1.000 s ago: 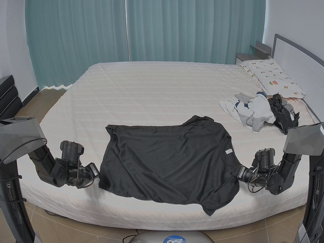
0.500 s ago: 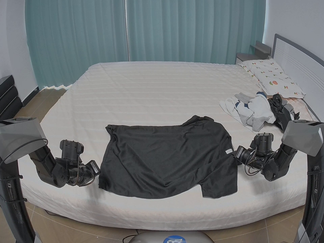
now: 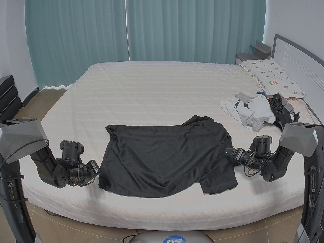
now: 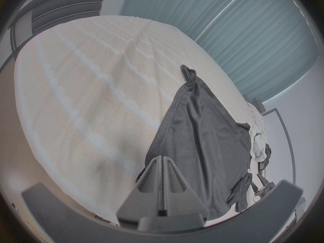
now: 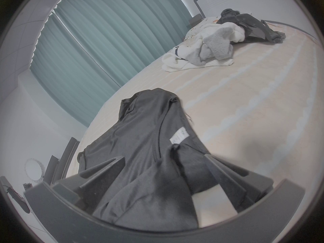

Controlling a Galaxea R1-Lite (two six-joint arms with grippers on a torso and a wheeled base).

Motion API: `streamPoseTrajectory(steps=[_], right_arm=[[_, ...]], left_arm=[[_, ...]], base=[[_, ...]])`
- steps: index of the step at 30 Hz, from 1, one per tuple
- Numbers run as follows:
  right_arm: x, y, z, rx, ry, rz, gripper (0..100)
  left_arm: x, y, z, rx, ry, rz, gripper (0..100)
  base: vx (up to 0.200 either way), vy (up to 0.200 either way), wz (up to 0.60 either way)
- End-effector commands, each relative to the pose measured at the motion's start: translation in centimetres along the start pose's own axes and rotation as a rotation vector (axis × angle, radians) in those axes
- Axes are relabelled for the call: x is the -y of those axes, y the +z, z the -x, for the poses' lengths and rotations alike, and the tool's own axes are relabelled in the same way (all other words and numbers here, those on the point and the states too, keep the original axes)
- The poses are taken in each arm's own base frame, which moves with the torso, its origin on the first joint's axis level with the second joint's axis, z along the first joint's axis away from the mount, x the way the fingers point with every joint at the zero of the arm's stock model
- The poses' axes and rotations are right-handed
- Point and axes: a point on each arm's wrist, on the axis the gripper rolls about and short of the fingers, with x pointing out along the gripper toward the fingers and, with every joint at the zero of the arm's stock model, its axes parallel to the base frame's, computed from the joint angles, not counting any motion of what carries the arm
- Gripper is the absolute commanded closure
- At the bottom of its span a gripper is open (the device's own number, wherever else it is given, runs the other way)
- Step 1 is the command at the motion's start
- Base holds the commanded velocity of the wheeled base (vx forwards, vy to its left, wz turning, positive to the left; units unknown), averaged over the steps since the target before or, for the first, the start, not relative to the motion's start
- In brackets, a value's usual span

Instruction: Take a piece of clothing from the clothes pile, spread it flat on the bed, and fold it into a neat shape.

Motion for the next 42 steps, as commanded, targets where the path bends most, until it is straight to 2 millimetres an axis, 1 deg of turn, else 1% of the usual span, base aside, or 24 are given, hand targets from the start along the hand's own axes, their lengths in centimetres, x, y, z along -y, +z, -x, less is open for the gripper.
streamPoseTrajectory(steps=[1, 3, 4, 6, 7, 9, 10, 13, 14, 15, 16, 19, 23, 25, 28, 29, 34, 37, 38, 42], right_arm=[[0.5, 0.6, 3.3, -0.012, -0.026, -0.025, 0], [0.6, -0.2, 4.8, -0.056, -0.021, -0.03, 0], [0.8, -1.4, 6.0, -0.116, -0.001, -0.032, 0], [0.8, -2.1, 6.5, -0.14, 0.006, -0.033, 0], [0.9, -2.1, 6.5, -0.142, 0.006, -0.031, 0], [0.6, -3.6, 6.7, -0.183, 0.009, -0.02, 0], [0.5, -3.9, 6.7, -0.196, 0.009, -0.018, 0], [0.3, -4.6, 6.6, -0.217, 0.012, -0.012, 0], [0.2, -5.1, 6.2, -0.232, 0.013, -0.006, 0], [0.2, -5.1, 6.2, -0.233, 0.014, -0.005, 0], [0.2, -5.6, 6.0, -0.248, 0.012, -0.001, 100], [-0.1, -6.2, 6.1, -0.27, 0.007, 0.011, 100], [-0.1, -6.2, 6.8, -0.275, -0.001, 0.012, 100], [-0.1, -5.8, 8.1, -0.272, -0.007, 0.007, 100], [0.2, -5.8, 9.4, -0.282, -0.024, -0.001, 100], [0.5, -5.7, 10.3, -0.286, -0.039, -0.01, 100], [1.3, -5.6, 12.3, -0.292, -0.073, -0.018, 100], [1.8, -5.9, 13.1, -0.311, -0.09, 0.003, 100], [2.0, -6.2, 13.4, -0.325, -0.098, 0.013, 100], [2.2, -6.8, 13.9, -0.353, -0.11, 0.018, 100]], left_arm=[[-0.1, -0.1, -0.1, -0.003, 0.002, 0.001, 100], [0.0, -0.1, -0.1, -0.004, 0.002, 0.0, 100], [-0.1, -0.1, -0.1, -0.006, 0.002, 0.0, 100], [-0.1, -0.1, -0.1, -0.006, 0.002, 0.0, 100], [-0.1, -0.2, -0.1, -0.007, 0.003, 0.0, 100], [0.0, -0.1, 0.0, -0.006, 0.002, 0.0, 100], [0.0, -0.1, 0.0, -0.005, 0.001, 0.0, 100], [0.0, -0.1, 0.0, -0.004, 0.0, 0.0, 100], [0.0, -0.1, 0.0, -0.005, 0.001, 0.0, 100], [0.0, -0.1, 0.0, -0.005, 0.001, 0.0, 100], [0.0, -0.1, -0.1, -0.006, 0.002, 0.0, 100], [-0.1, -0.2, -0.1, -0.008, 0.004, 0.001, 100], [-0.1, -0.2, -0.1, -0.009, 0.005, 0.001, 100], [0.0, -0.4, -0.1, -0.018, 0.005, -0.003, 100], [0.0, -0.6, -0.1, -0.023, 0.007, -0.007, 100], [-0.1, -0.7, -0.1, -0.026, 0.01, -0.008, 100], [-0.2, -0.8, 0.0, -0.03, 0.015, -0.016, 100], [-0.1, -0.8, 0.2, -0.029, 0.014, -0.02, 100], [-0.3, -1.0, 0.2, -0.035, 0.019, -0.023, 0], [-0.6, -1.3, 0.4, -0.046, 0.029, -0.046, 0]], base=[[0.0, 0.0, 0.0], [0.0, 0.0, 0.0], [0.0, 0.0, 0.0], [0.0, 0.0, 0.0], [0.0, 0.0, 0.0], [0.0, 0.0, 0.0], [0.0, 0.0, 0.0], [0.0, 0.0, 0.0], [0.0, 0.0, 0.0], [0.0, 0.0, 0.0], [0.0, 0.0, 0.0], [0.0, 0.0, 0.0], [0.0, 0.0, 0.0], [0.0, 0.0, 0.0], [0.0, 0.0, 0.0], [0.0, 0.0, 0.0], [0.0, 0.0, 0.0], [0.0, 0.0, 0.0], [0.0, 0.0, 0.0], [0.0, 0.0, 0.0]])
